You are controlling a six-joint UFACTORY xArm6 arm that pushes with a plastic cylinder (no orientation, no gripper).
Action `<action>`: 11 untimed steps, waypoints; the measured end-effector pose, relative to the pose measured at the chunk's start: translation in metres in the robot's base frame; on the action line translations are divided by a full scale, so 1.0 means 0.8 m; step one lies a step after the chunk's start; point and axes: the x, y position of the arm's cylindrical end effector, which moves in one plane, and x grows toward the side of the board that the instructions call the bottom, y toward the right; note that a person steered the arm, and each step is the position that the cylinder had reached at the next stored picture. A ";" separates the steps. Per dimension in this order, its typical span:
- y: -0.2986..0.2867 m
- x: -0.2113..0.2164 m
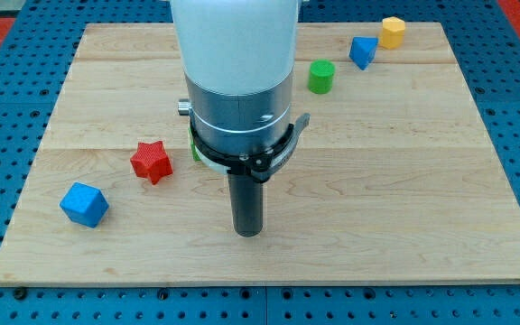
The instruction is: Move your arm towards the right of the board
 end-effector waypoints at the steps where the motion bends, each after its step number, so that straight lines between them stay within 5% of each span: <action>1: 0.000 -0.004; 9: -0.011 -0.006; 10: 0.009 -0.005; 11: 0.148 -0.073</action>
